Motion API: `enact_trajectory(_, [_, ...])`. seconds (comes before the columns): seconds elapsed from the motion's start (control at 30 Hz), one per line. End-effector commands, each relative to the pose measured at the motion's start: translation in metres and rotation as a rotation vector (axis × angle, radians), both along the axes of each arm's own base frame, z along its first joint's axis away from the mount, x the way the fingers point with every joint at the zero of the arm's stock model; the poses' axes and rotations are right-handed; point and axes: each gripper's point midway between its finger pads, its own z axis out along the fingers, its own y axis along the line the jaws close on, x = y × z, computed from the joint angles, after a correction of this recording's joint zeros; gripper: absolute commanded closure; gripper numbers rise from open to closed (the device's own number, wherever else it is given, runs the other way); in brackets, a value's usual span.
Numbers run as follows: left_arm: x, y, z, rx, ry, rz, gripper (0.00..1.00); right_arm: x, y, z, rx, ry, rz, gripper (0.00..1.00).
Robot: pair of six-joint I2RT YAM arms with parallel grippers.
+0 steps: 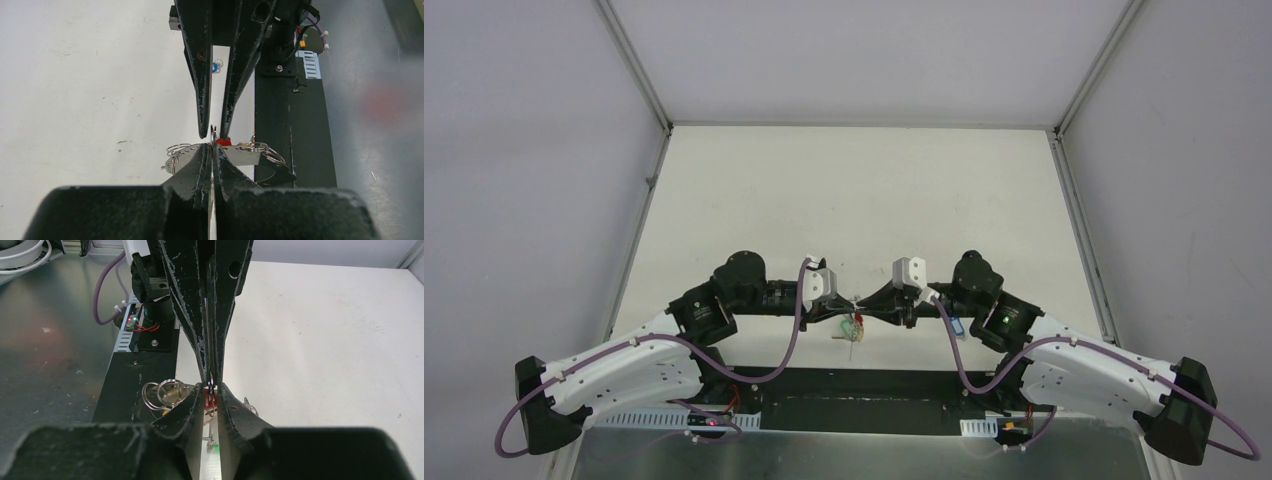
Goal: Put the keys on the keyring
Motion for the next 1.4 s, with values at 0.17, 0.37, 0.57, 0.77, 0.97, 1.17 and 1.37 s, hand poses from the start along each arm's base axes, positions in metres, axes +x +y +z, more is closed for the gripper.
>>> enact_trajectory(0.17, [-0.009, -0.002, 0.027, -0.097, -0.075, -0.043, 1.00, 0.001, 0.001, 0.011, 0.036, -0.029, 0.002, 1.00])
enact_trajectory(0.37, [-0.006, 0.004, 0.024, -0.085, -0.072, -0.010, 0.89, 0.001, -0.005, 0.007, -0.018, -0.026, -0.009, 1.00])
enact_trajectory(0.57, [-0.002, 0.013, 0.017, -0.024, -0.087, 0.027, 0.58, -0.002, -0.019, -0.012, -0.206, 0.009, -0.012, 1.00])
enact_trajectory(0.77, [-0.003, 0.008, 0.005, 0.032, -0.072, -0.005, 0.60, -0.004, -0.036, -0.018, -0.324, 0.041, -0.034, 1.00])
enact_trajectory(0.97, [-0.006, -0.016, -0.007, 0.019, -0.055, -0.077, 0.63, -0.012, -0.041, -0.020, -0.376, 0.121, -0.024, 1.00])
enact_trajectory(1.17, [-0.006, -0.034, -0.012, -0.047, -0.082, -0.104, 0.60, -0.015, -0.042, -0.028, -0.399, 0.190, -0.027, 1.00])
enact_trajectory(1.37, [-0.013, -0.041, -0.019, -0.031, -0.057, -0.141, 0.60, -0.014, -0.039, -0.029, -0.403, 0.214, -0.031, 1.00])
